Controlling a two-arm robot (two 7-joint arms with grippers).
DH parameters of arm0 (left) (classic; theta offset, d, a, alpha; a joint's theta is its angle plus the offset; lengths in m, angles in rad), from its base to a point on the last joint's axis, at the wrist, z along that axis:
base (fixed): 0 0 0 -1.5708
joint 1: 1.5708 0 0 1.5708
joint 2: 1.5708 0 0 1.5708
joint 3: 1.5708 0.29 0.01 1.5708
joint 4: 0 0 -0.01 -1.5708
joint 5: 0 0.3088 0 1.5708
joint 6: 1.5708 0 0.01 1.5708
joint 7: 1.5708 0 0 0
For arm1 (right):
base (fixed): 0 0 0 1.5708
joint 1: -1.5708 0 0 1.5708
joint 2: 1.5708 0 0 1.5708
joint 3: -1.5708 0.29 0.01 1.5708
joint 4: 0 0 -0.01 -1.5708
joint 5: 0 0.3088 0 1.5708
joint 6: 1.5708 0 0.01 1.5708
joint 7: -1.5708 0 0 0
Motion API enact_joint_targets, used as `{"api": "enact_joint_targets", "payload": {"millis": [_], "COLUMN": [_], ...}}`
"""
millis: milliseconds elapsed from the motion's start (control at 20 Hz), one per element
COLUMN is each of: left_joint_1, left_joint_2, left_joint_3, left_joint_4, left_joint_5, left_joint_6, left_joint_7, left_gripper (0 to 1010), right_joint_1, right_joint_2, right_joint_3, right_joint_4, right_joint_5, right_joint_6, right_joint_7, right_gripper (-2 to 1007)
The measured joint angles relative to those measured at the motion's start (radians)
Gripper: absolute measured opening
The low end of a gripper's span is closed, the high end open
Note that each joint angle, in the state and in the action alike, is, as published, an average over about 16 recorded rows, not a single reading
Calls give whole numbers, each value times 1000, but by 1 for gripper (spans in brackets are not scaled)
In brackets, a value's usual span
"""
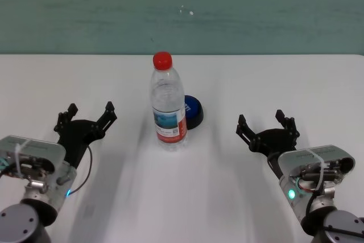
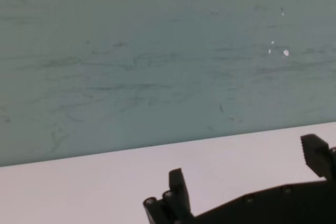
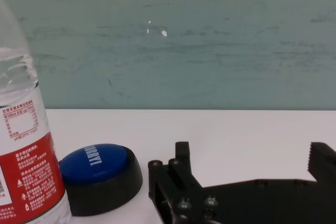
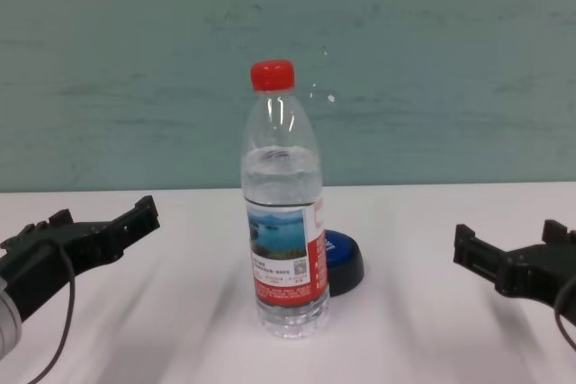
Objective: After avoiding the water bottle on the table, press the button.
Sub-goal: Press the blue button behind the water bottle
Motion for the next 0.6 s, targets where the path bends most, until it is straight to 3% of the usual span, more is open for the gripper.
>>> {"api": "enact_joint_targets", "payload": {"millis": [600], "left_joint_1": [0], "left_joint_2": [0], "left_joint_3": [0], "left_joint_4": [0], "left_joint_5": [0], "left_joint_6": [0], "left_joint_7": [0], "left_gripper": [1010], "right_joint_1": [0], "right_joint_2": [0], "right_joint_3": [0], "right_joint_4": [0], "right_joint_5": [0], "right_joint_6": [0], "right_joint_7": [0], "right_gripper": [1004]}}
